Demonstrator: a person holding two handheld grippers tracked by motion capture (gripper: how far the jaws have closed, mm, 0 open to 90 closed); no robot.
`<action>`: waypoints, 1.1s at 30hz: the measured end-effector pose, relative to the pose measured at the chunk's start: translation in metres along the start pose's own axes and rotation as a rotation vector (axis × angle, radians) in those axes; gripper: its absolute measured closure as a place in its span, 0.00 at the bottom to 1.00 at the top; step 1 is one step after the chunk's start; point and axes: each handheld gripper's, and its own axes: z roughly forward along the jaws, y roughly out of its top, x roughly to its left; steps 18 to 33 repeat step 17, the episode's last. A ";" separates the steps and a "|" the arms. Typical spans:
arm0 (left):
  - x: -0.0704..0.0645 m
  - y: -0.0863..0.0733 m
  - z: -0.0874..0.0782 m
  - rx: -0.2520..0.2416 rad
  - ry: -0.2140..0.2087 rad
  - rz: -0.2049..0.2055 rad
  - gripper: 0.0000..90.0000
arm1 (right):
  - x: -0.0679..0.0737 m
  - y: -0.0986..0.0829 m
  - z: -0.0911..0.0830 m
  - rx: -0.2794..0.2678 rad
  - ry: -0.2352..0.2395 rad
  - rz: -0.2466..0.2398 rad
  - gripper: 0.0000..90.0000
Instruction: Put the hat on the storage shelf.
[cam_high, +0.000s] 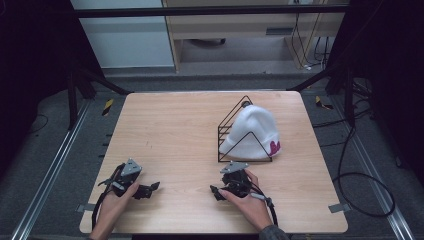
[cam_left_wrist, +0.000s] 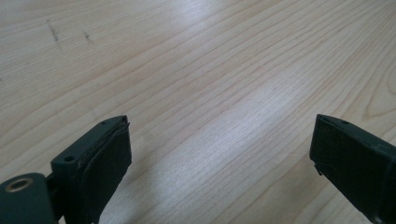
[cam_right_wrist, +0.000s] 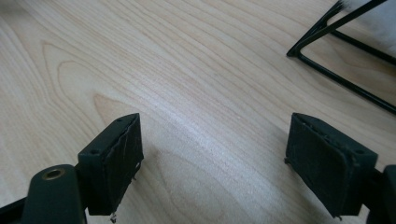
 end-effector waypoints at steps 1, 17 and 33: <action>0.001 -0.001 0.000 0.000 0.002 0.001 0.06 | 0.001 0.000 0.001 0.002 -0.007 -0.002 0.21; 0.001 -0.008 0.006 0.020 0.039 -0.005 0.02 | 0.007 -0.003 0.007 -0.033 -0.040 -0.040 0.16; 0.001 -0.008 0.006 0.020 0.039 -0.005 0.02 | 0.007 -0.003 0.007 -0.033 -0.040 -0.040 0.16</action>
